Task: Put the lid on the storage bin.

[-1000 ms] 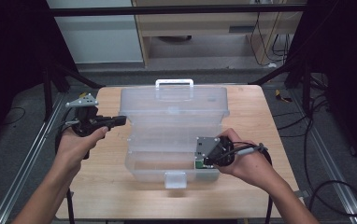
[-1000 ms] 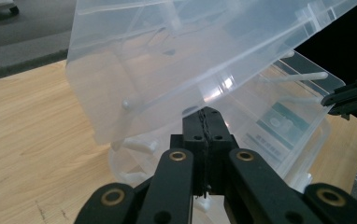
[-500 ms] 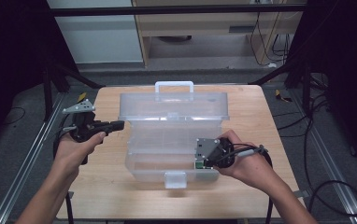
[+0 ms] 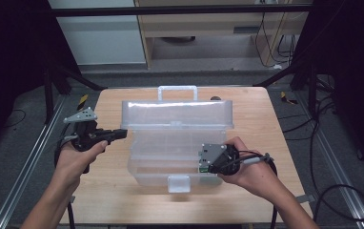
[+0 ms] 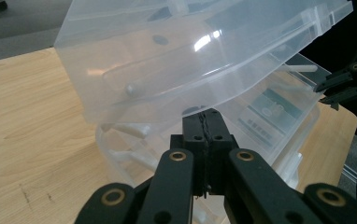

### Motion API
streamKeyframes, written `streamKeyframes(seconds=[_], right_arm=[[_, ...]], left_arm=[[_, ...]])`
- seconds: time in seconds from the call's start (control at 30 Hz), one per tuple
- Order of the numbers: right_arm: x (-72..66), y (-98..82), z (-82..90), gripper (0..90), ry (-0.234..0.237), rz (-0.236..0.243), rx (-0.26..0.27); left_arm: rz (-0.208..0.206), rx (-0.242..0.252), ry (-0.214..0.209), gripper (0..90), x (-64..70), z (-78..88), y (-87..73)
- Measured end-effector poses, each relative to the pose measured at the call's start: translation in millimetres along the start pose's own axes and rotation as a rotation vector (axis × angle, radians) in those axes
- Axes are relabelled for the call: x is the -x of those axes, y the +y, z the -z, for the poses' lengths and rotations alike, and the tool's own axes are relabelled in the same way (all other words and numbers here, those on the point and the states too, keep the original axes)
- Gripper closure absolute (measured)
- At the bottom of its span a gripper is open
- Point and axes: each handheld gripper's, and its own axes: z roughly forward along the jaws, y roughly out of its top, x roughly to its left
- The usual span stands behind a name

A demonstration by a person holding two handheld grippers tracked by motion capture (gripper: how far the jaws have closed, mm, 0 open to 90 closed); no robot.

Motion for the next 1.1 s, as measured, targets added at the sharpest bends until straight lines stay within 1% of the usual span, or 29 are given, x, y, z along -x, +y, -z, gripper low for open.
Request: streamKeyframes(seconds=[0.07, 0.1, 0.13, 0.17, 0.2, 0.23, 0.3, 0.37, 0.4, 0.43, 0.47, 0.5, 0.53, 0.57, 0.6, 0.63, 0.67, 0.7, 0.73, 0.77, 0.8, 0.9, 0.93, 0.97, 1.0, 1.03, 1.07, 1.1], right_arm=[[-2.1, -0.6, 4.5, 72.3, -0.001, -0.030, 0.024], [-2.5, -1.1, 9.0, 68.4, -0.011, -0.049, 0.038], [-2.5, -1.1, 9.0, 68.4, -0.011, -0.049, 0.038], [-2.2, -2.1, 14.3, 63.5, -0.019, -0.075, 0.052], [-2.2, -2.1, 14.3, 63.5, -0.019, -0.075, 0.052], [-2.8, -3.8, 19.4, 59.8, -0.022, -0.103, 0.066], [-3.4, -4.1, 21.0, 58.0, -0.025, -0.112, 0.070], [-4.6, -5.8, 27.7, 51.0, -0.047, -0.144, 0.078], [-5.0, -6.6, 30.2, 47.6, -0.063, -0.152, 0.084], [-5.5, -7.5, 32.5, 44.3, -0.070, -0.165, 0.085], [-5.5, -7.5, 32.5, 44.3, -0.070, -0.165, 0.085], [-6.0, -8.6, 34.3, 41.3, -0.078, -0.177, 0.088], [-6.4, -11.4, 37.9, 38.6, -0.096, -0.210, 0.099], [-6.5, -13.0, 39.7, 37.8, -0.102, -0.226, 0.103], [-6.5, -13.0, 39.7, 37.8, -0.102, -0.226, 0.103], [-7.2, -16.7, 42.4, 36.3, -0.123, -0.255, 0.108], [-7.2, -16.7, 42.4, 36.3, -0.123, -0.255, 0.108], [-8.6, -21.3, 44.1, 33.5, -0.138, -0.278, 0.100], [-8.6, -21.3, 44.1, 33.5, -0.138, -0.278, 0.100], [-9.5, -23.9, 45.2, 33.5, -0.147, -0.292, 0.097], [-10.6, -27.6, 46.8, 33.5, -0.150, -0.305, 0.100], [-14.3, -39.3, 53.3, 33.1, -0.181, -0.345, 0.114], [-14.3, -39.3, 53.3, 33.1, -0.181, -0.345, 0.114], [-15.9, -45.9, 55.2, 33.0, -0.192, -0.377, 0.120], [-15.9, -45.9, 55.2, 33.0, -0.192, -0.377, 0.120], [-17.4, -52.5, 55.6, 31.7, -0.200, -0.398, 0.107], [-17.4, -52.5, 55.6, 31.7, -0.200, -0.398, 0.107], [-18.7, -59.2, 56.3, 31.2, -0.205, -0.418, 0.089]], left_arm=[[0.007, 0.006, -0.008, 89.8, -0.5, 0.0, -2.5], [0.004, 0.008, -0.011, 89.8, -0.1, -0.4, -4.3], [0.004, 0.008, -0.011, 89.8, -0.1, -0.4, -4.3], [0.002, 0.008, -0.011, 89.8, 0.6, -1.1, -5.6], [0.002, 0.008, -0.011, 89.8, 0.6, -1.1, -5.6], [-0.001, 0.010, -0.013, 89.8, 0.6, -1.9, -6.6], [-0.003, 0.010, -0.016, 89.8, 1.1, -2.8, -8.3], [-0.008, 0.008, -0.018, 89.9, 2.4, -3.3, -10.7], [-0.008, 0.008, -0.018, 89.9, 2.4, -3.3, -10.7], [-0.019, -0.001, -0.013, 89.9, 3.7, -3.5, -12.2], [-0.019, -0.001, -0.013, 89.9, 3.7, -3.5, -12.2], [-0.020, -0.003, -0.014, 89.9, 4.1, -3.8, -13.1], [-0.022, -0.004, -0.016, 90.0, 4.3, -4.1, -13.9], [-0.036, -0.009, -0.010, 90.0, 5.5, -4.6, -15.4], [-0.036, -0.009, -0.010, 90.0, 5.5, -4.6, -15.4], [-0.052, -0.016, 0.001, 90.0, 7.2, -5.2, -17.3], [-0.052, -0.016, 0.001, 90.0, 7.2, -5.2, -17.3], [-0.052, -0.017, -0.007, 90.0, 9.0, -6.3, -19.6], [-0.052, -0.017, -0.007, 90.0, 9.0, -6.3, -19.6], [-0.058, -0.023, -0.008, 90.0, 10.4, -6.7, -20.9], [-0.061, -0.025, -0.008, 90.0, 11.2, -6.9, -22.1], [-0.058, -0.024, -0.011, 90.0, 11.8, -7.0, -27.1], [-0.058, -0.024, -0.011, 90.0, 11.8, -7.0, -27.1], [-0.059, -0.027, -0.013, 90.0, 12.2, -7.1, -28.4], [-0.058, -0.026, -0.012, 90.0, 12.7, -7.1, -29.6], [-0.063, -0.027, -0.011, 90.0, 13.4, -6.4, -31.6], [-0.063, -0.027, -0.011, 90.0, 13.4, -6.4, -31.6], [-0.062, -0.026, -0.009, 90.0, 13.4, -5.5, -32.1]])
